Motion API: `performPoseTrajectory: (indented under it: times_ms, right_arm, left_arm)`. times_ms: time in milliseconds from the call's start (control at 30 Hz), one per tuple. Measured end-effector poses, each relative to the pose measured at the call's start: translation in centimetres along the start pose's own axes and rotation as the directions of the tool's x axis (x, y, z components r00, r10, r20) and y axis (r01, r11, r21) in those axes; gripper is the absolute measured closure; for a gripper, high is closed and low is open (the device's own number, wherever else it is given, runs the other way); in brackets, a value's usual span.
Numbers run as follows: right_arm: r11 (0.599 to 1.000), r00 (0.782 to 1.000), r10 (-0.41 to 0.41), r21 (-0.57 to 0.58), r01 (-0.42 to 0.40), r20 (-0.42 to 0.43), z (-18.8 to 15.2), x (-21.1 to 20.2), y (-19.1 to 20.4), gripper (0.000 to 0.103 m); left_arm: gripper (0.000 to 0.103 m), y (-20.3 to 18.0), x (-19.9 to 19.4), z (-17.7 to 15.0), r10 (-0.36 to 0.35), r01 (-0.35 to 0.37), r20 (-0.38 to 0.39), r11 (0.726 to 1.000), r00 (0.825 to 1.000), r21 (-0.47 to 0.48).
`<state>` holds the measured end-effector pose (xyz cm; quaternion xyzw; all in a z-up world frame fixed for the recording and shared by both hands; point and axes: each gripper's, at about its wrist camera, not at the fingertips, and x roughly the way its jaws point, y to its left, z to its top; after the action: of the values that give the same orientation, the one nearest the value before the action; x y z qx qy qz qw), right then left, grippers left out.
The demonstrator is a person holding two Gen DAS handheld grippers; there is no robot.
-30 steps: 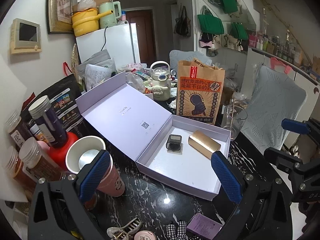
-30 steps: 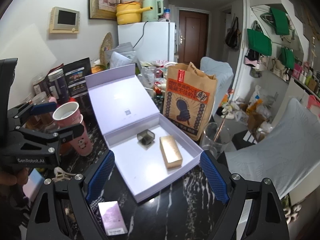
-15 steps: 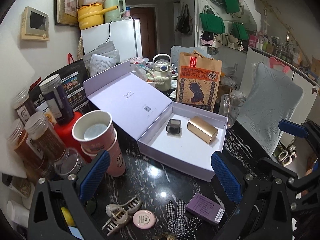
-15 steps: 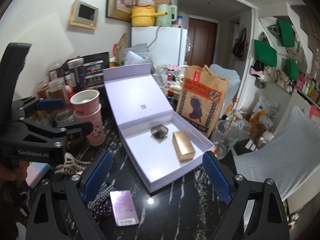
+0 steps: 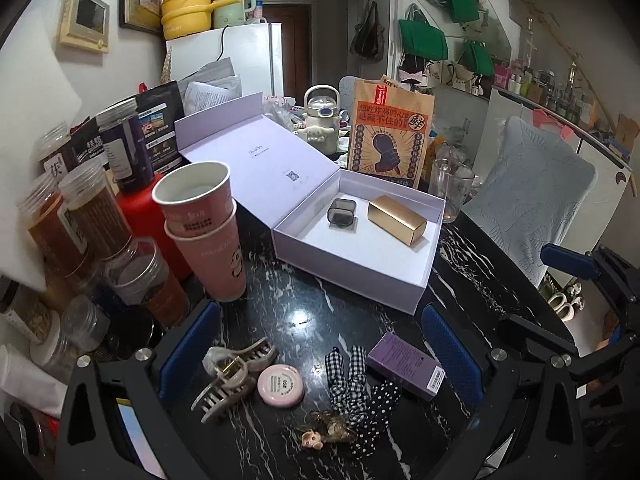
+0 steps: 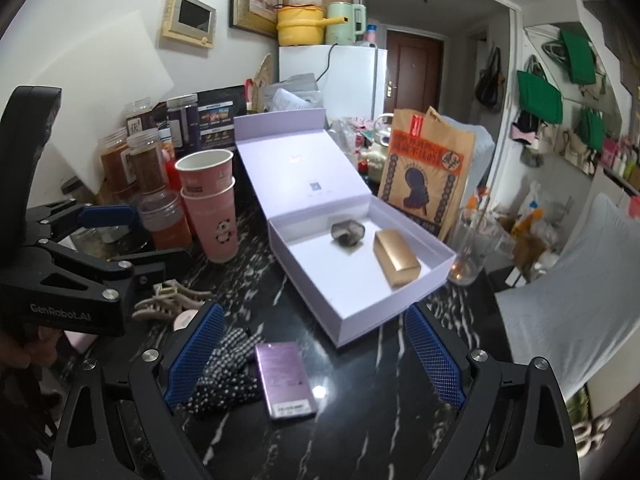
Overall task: Organize rigid objects
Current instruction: 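Withdraw both tools from the lavender box back over the table, then grasp the star-shaped cat hair clip with the left tool while the right tool approaches the polka-dot scrunchie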
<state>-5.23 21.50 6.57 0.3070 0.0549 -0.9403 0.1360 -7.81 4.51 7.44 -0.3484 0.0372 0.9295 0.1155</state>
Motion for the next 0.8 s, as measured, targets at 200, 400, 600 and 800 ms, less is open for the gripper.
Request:
performPoseTrajectory:
  times_ms: [200,400,600,800]
  right_arm:
    - [0.999,0.999,0.030,0.032,-0.029,-0.027,-1.8,0.6,0.5,0.010]
    - [0.997,0.997,0.064,0.055,-0.061,-0.052,-3.7,1.4,1.0,0.010]
    - [0.992,0.993,0.099,0.086,-0.093,-0.070,-5.8,2.4,1.3,0.010]
    - [0.988,0.986,0.120,0.111,-0.108,-0.112,-7.3,3.5,1.6,0.010]
  left_arm:
    - [0.000,0.6,-0.3,-1.7,0.032,-0.032,-0.006,0.999,0.999,-0.017]
    - [0.000,1.4,0.3,-3.6,0.046,-0.047,-0.015,0.998,0.999,-0.038]
    - [0.000,2.1,1.1,-5.8,0.027,-0.029,-0.027,0.998,0.999,-0.062]
    - [0.000,2.5,1.9,-8.5,-0.012,0.009,-0.030,0.994,0.999,-0.107]
